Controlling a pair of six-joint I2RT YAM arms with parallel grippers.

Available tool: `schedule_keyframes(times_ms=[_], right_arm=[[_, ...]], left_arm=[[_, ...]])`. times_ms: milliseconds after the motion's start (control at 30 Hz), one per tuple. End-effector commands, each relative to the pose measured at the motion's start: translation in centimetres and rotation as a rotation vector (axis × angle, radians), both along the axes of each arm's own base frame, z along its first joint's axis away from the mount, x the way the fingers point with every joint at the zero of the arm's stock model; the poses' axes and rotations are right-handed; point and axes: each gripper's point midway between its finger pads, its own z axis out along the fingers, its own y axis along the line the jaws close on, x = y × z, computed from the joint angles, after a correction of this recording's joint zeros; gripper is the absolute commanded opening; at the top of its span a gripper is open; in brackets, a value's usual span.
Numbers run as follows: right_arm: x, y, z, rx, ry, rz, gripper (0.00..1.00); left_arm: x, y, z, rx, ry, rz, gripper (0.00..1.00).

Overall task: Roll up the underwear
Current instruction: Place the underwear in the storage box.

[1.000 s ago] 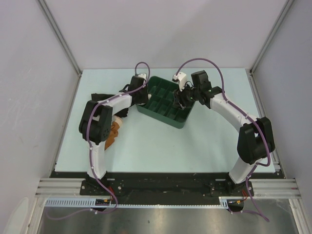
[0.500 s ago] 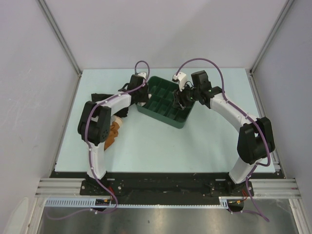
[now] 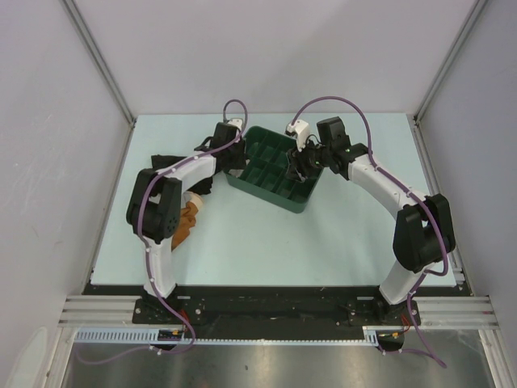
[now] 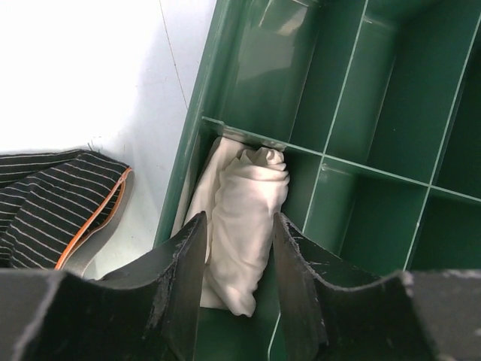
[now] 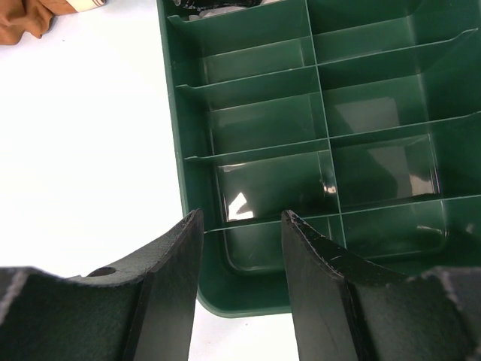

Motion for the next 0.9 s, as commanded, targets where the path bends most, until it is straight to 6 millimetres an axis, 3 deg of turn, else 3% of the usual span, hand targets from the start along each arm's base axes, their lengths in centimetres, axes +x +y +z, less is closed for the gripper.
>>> schedule_keyframes(times_ms=[0, 267, 400, 433, 500, 567, 600, 633, 700, 733, 767, 833, 867], right_arm=[[-0.3, 0.0, 1.8, 0.030, -0.025, 0.002, 0.51], [-0.2, -0.1, 2.0, 0.028, -0.034, 0.003, 0.51], [0.0, -0.8, 1.8, 0.009, -0.050, 0.019, 0.51], [0.1, -0.9, 1.8, 0.000, -0.075, 0.046, 0.51], [0.3, -2.1, 1.8, -0.006, -0.093, 0.078, 0.54], [-0.2, -2.4, 1.7, -0.026, -0.154, 0.201, 0.59], [-0.4, -3.0, 1.2, -0.045, -0.149, 0.220, 0.61], [-0.3, -3.2, 0.7, -0.072, -0.167, 0.250, 0.63], [0.0, -3.3, 0.6, -0.090, -0.158, 0.254, 0.63], [-0.2, -3.1, -0.1, -0.088, -0.130, 0.278, 0.64], [-0.5, -3.0, -0.2, -0.095, -0.142, 0.331, 0.66], [-2.5, -2.1, -0.3, -0.086, -0.101, 0.433, 0.70], [-3.0, -1.7, -0.7, -0.108, -0.125, 0.498, 0.70]], left_arm=[[0.6, -0.1, 4.8, -0.022, -0.094, -0.022, 0.45], [0.3, -1.0, 7.5, -0.074, -0.148, -0.079, 0.42], [-0.6, -1.6, 10.3, -0.123, -0.214, -0.117, 0.45], [-1.0, -1.6, 12.1, -0.134, -0.253, -0.134, 0.46], [-1.6, -1.3, 13.1, -0.131, -0.281, -0.146, 0.54], [-2.7, -0.7, 15.5, -0.124, -0.341, -0.161, 0.62], [-3.2, -0.4, 16.4, -0.118, -0.366, -0.164, 0.77], [-3.7, 0.0, 16.6, -0.103, -0.377, -0.172, 1.00], [-5.1, 0.9, 19.1, -0.110, -0.436, -0.173, 1.00], [-5.6, 1.6, 18.6, -0.102, -0.433, -0.171, 1.00], [-6.7, 2.1, 20.5, -0.114, -0.479, -0.169, 1.00], [-7.6, 3.3, 21.5, -0.130, -0.521, -0.159, 1.00], [-8.5, 3.7, 20.4, -0.135, -0.504, -0.164, 1.00]])
